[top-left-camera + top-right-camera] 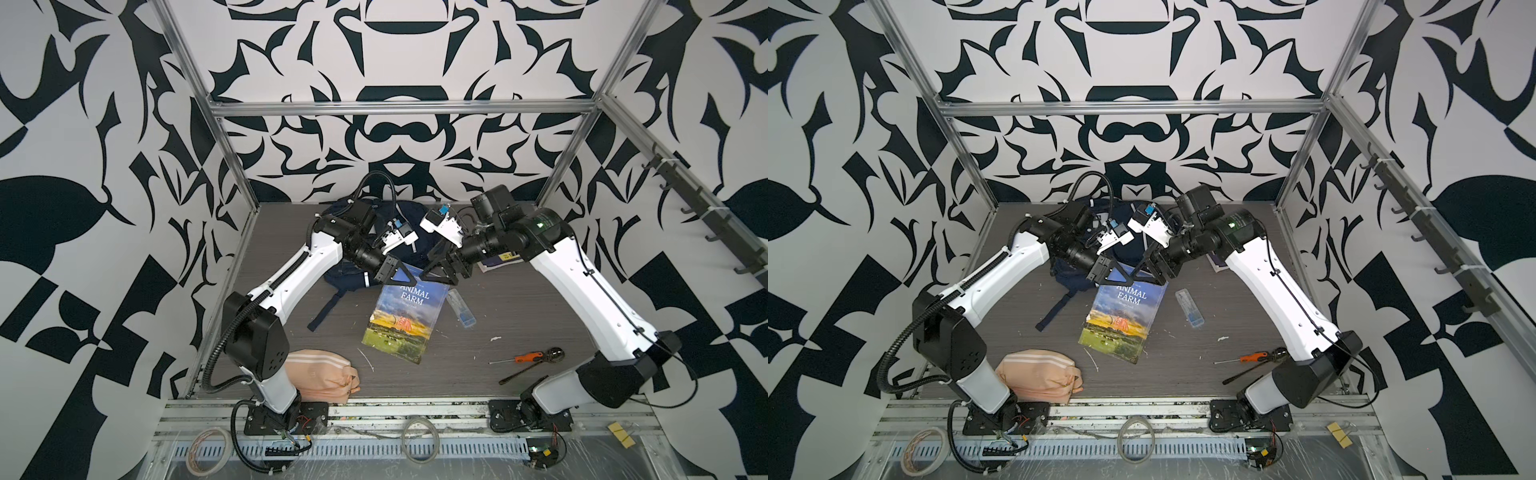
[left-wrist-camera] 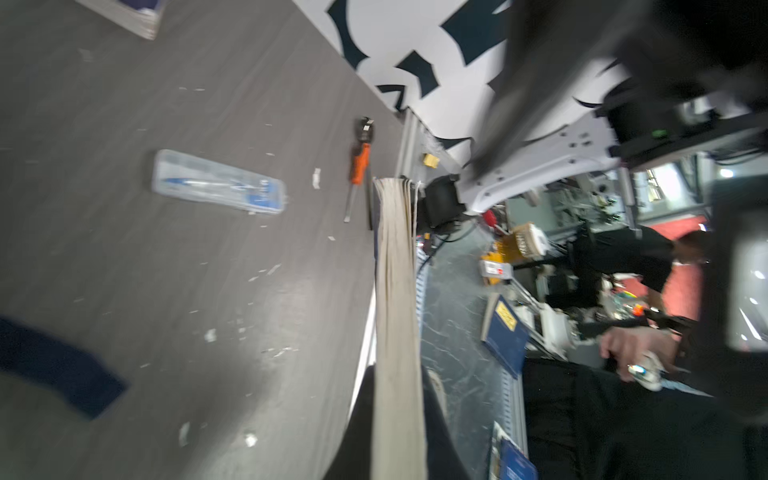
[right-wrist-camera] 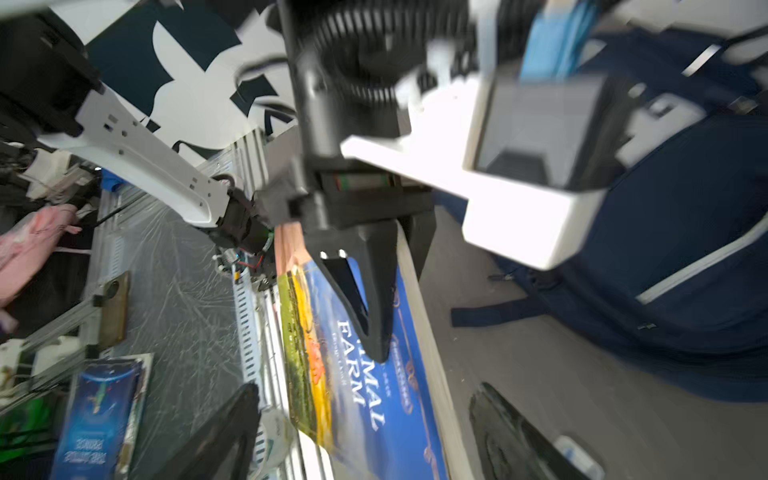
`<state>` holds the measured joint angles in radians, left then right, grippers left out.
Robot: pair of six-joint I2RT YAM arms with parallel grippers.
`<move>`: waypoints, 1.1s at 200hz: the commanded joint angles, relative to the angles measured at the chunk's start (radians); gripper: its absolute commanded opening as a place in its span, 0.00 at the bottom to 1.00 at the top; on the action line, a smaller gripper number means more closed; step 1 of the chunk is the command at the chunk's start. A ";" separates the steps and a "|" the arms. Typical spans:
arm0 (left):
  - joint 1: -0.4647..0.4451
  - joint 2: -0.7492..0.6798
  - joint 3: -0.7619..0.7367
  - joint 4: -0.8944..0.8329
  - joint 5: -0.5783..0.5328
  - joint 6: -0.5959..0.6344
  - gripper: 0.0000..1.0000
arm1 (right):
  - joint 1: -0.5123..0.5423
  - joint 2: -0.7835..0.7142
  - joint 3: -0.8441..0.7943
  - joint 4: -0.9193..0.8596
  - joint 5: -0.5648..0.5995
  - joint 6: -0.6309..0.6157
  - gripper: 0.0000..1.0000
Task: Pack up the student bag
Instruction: 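Grasp the Animal Farm book's edges with both grippers and lift it, then carry the book away with the right gripper while left moves to the bag top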
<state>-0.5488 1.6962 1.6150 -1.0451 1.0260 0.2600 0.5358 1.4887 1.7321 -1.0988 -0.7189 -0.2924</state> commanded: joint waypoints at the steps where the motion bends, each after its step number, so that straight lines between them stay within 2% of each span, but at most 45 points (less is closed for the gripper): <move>1: -0.003 -0.010 0.071 -0.098 0.111 0.020 0.00 | -0.009 -0.041 -0.086 -0.010 -0.051 -0.015 0.83; 60: -0.051 -0.030 0.002 -0.124 0.125 -0.008 0.00 | -0.009 -0.015 -0.154 0.100 -0.164 0.043 0.83; 81: -0.052 -0.032 0.003 -0.125 0.120 -0.008 0.00 | -0.010 0.020 -0.145 0.050 -0.187 0.004 0.74; 111: -0.051 -0.023 0.001 -0.095 0.164 -0.025 0.00 | -0.022 -0.001 -0.210 0.070 -0.194 -0.012 0.73; 138: -0.051 -0.032 -0.059 0.023 0.171 -0.102 0.00 | -0.039 -0.034 -0.288 0.118 -0.231 0.008 0.66; 154: -0.050 -0.032 -0.068 0.041 0.150 -0.114 0.00 | -0.048 -0.033 -0.315 0.122 -0.247 0.001 0.54; 164: -0.049 -0.029 -0.065 0.032 0.138 -0.113 0.00 | -0.054 -0.028 -0.321 0.126 -0.257 -0.005 0.36; 167: -0.049 -0.028 -0.065 0.029 0.134 -0.113 0.01 | -0.056 -0.027 -0.322 0.131 -0.261 -0.005 0.27; 184: -0.041 -0.028 -0.069 0.034 0.096 -0.122 0.10 | -0.069 -0.028 -0.330 0.151 -0.262 -0.006 0.00; 192: -0.038 -0.031 -0.079 0.055 0.065 -0.146 0.17 | -0.084 -0.032 -0.337 0.166 -0.261 -0.003 0.00; 201: -0.037 -0.041 -0.095 0.094 0.020 -0.182 0.30 | -0.108 -0.040 -0.348 0.187 -0.256 0.006 0.00; 205: -0.036 -0.047 -0.103 0.112 -0.001 -0.200 0.45 | -0.123 -0.046 -0.357 0.202 -0.256 0.014 0.00; 209: -0.036 -0.055 -0.111 0.132 -0.024 -0.217 0.55 | -0.145 -0.057 -0.371 0.225 -0.262 0.027 0.00; 220: -0.028 -0.072 -0.133 0.199 -0.107 -0.289 0.70 | -0.187 -0.086 -0.404 0.286 -0.241 0.058 0.00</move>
<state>-0.5884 1.6855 1.5223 -0.9508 1.0313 0.1009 0.4351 1.4704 1.3735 -0.9398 -0.9695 -0.2874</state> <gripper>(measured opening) 0.530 0.111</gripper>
